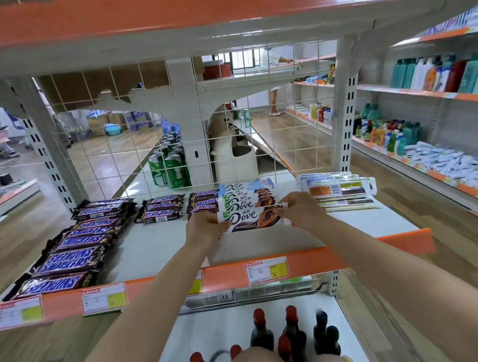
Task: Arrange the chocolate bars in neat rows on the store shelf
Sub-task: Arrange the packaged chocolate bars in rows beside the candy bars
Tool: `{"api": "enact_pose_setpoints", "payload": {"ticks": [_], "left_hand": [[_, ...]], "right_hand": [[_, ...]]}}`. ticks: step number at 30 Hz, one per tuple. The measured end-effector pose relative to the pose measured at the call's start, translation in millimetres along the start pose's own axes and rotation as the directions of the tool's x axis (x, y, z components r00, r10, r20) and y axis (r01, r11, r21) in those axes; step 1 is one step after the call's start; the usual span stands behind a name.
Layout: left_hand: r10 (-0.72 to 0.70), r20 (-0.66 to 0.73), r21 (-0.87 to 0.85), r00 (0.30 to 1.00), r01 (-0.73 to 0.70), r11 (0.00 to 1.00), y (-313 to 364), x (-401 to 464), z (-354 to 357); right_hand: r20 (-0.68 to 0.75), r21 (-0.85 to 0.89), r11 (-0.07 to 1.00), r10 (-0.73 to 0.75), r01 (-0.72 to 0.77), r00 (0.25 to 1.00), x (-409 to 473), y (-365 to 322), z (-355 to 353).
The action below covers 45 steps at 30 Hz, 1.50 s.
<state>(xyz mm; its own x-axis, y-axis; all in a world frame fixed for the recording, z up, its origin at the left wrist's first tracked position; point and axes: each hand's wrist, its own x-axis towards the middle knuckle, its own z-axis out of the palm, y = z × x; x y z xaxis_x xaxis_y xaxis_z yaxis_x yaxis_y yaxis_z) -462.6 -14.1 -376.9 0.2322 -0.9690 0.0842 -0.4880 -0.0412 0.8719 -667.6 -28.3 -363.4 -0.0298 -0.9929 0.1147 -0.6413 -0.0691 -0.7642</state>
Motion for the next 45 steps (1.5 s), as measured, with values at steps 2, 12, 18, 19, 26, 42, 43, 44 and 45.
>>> {"api": "enact_pose_setpoints", "payload": {"ticks": [2,12,18,19,26,42,43,44,45], "left_hand": [[0.044,0.009,0.121,0.999,-0.045,0.992,-2,8,1],[0.101,-0.025,0.328,0.995,-0.087,0.941,-7,33,13],[0.100,-0.020,0.395,0.995,-0.084,0.915,-5,45,13],[0.104,-0.018,0.402,0.994,-0.088,0.911,-5,46,13],[0.150,-0.024,0.426,0.988,-0.125,0.896,-8,48,12],[0.455,0.186,0.694,0.871,-0.444,0.566,27,12,41],[0.449,0.194,0.673,0.872,-0.451,0.586,31,8,45],[0.442,0.205,0.658,0.873,-0.457,0.599,35,4,49],[0.432,0.221,0.649,0.874,-0.463,0.604,40,-1,54]], "right_hand": [[-0.008,-0.002,1.000,-0.002,0.002,1.000,6,1,4],[-0.013,-0.148,0.988,-0.040,0.037,0.999,33,6,12],[-0.021,-0.191,0.979,-0.071,0.066,0.997,43,5,13],[-0.022,-0.192,0.979,-0.073,0.068,0.997,44,5,14],[-0.066,-0.148,0.989,-0.038,0.027,0.997,49,12,19],[0.003,-0.581,0.786,-0.257,0.211,0.966,11,22,-11],[0.014,-0.597,0.777,-0.237,0.198,0.971,9,25,-16],[0.022,-0.614,0.766,-0.223,0.189,0.975,5,28,-21],[0.029,-0.630,0.755,-0.210,0.181,0.977,1,32,-27]]}}
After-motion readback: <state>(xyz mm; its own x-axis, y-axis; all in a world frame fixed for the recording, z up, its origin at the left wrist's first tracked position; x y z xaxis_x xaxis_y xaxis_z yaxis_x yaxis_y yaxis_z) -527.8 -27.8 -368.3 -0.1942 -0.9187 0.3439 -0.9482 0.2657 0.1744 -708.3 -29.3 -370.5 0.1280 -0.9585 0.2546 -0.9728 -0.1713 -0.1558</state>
